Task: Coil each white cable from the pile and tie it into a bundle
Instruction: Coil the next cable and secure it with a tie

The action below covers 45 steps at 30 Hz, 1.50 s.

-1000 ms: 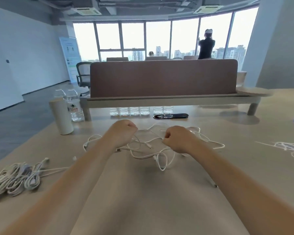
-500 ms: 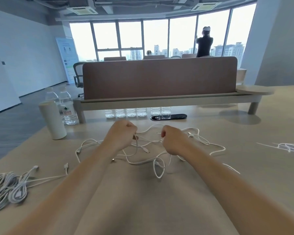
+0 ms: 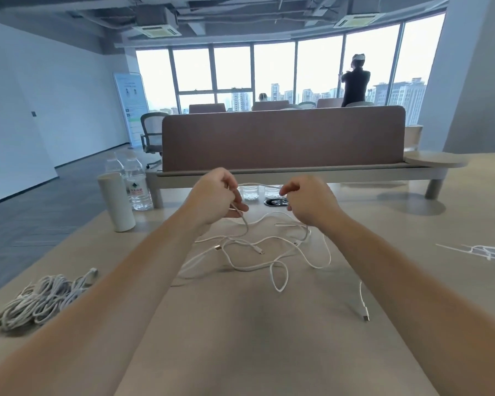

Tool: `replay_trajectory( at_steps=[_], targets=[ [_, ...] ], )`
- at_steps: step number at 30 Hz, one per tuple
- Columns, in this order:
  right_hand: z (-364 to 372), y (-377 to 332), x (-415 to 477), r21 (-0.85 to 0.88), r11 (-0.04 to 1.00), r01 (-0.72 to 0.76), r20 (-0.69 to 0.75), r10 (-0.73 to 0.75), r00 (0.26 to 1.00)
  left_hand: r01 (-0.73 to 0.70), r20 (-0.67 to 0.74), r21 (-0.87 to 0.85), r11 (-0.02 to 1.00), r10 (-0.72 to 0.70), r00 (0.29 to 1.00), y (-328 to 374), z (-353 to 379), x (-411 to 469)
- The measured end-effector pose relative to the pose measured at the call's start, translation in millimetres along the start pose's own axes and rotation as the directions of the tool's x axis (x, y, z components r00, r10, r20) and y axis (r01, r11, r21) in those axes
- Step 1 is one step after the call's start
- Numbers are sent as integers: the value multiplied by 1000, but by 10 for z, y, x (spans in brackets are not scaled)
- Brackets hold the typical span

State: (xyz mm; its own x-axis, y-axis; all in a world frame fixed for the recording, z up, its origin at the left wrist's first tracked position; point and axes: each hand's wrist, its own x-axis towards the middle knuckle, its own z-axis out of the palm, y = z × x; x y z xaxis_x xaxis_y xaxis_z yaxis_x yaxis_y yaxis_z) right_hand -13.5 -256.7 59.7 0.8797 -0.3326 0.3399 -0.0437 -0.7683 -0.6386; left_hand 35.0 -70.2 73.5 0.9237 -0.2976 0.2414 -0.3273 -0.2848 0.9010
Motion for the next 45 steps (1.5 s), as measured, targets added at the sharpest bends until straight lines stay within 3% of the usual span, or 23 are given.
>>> replay_trajectory(
  at_steps=[2,9,14,20,28,35,39,45],
  targets=[
    [8,-93,-67,108,994,10,88,-20,996,-15,-12,-25,1000,15,1000,48,26,-42],
    [200,-218,-232,96,992,79,304,-105,947,-73,-88,-131,989,62,994,214,-48,-93],
    [360,-215,-180,175,985,-4,242,-39,970,-52,-41,-203,978,44,998,226,-84,-91],
    [510,-232,-21,93,994,-64,142,50,989,157,60,-125,980,-150,987,-12,-235,-56],
    [700,-265,107,27,987,-159,110,156,982,334,5,-85,939,-335,942,-371,-409,-56],
    [776,-315,134,127,978,-168,45,163,986,302,137,261,917,-345,928,-746,-398,-103],
    [805,-302,152,124,981,-149,30,146,989,270,229,447,853,-401,887,-899,-282,-95],
    [813,-231,172,167,977,-132,20,131,991,186,230,501,845,-337,913,-1031,-172,-65]
  ],
)
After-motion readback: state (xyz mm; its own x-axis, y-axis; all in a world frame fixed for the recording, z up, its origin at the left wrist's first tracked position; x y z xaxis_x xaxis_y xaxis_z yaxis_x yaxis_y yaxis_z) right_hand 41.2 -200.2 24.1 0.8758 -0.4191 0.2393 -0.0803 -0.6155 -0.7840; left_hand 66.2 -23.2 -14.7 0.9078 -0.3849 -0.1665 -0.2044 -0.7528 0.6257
